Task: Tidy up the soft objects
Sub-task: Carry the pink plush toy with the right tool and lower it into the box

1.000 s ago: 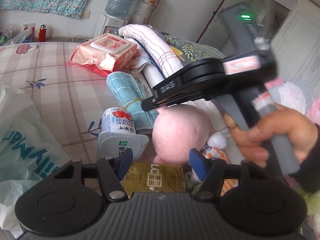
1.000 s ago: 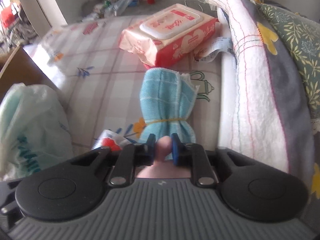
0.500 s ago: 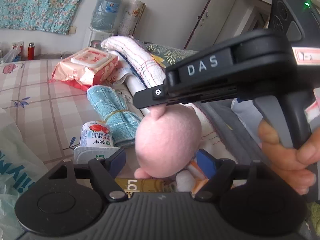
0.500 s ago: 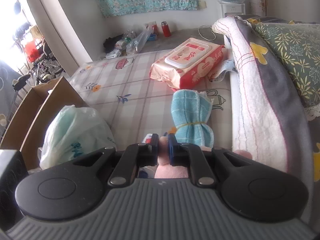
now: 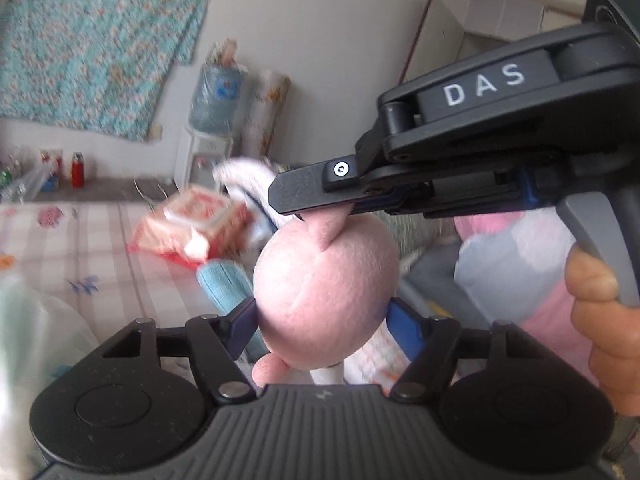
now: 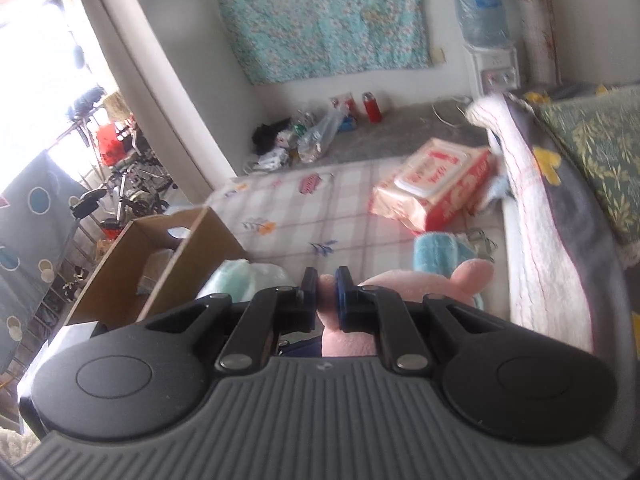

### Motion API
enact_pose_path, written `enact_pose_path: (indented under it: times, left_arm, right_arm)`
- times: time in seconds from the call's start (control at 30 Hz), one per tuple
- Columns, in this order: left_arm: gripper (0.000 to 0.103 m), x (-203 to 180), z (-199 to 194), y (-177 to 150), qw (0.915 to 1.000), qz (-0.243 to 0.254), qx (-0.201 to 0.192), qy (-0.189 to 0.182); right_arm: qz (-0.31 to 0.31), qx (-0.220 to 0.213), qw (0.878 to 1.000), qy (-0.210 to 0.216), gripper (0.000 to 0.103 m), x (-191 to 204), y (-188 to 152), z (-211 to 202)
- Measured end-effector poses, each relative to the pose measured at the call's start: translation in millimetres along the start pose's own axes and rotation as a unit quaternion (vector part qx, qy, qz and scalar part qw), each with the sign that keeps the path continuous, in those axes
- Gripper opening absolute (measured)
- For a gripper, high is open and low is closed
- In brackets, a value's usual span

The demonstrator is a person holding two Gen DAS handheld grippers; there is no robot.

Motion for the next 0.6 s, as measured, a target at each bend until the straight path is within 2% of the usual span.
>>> enact_pose_path:
  times: [0.17, 0.37, 0.5, 0.6]
  left_arm:
    - [0.071, 19, -42, 37, 0.9984, 0.006, -0.048, 0.030]
    - [0.071, 70, -102, 65, 0.9919, 0.008, -0.077, 0.101]
    - [0.071, 112, -145, 73, 0.9804, 0.014, -0.082, 0.179]
    - [0.071, 148, -174, 72, 0.9667, 0.002, -0.076, 0.244]
  right_arm:
    - [-0.037, -0.024, 0.998, 0.043, 0.008, 58, 23, -10]
    - [-0.066, -0.026, 0.991, 0.116, 0.008, 145, 35, 8]
    - [-0.073, -0.002, 0.981, 0.178, 0.008, 210, 32, 40]
    - [-0.070, 0.036, 0.972, 0.223, 0.008, 269, 20, 76]
Point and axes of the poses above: each gripper's, at about its wrist camera, not at the fingertips, and z roughly the way its jaws point, x to its left, y to its top, the point moved 4 cm from there along z, roughly the way its jaws point, and after that the axes turned 14 degrees about -x, right-handed, at the moved point
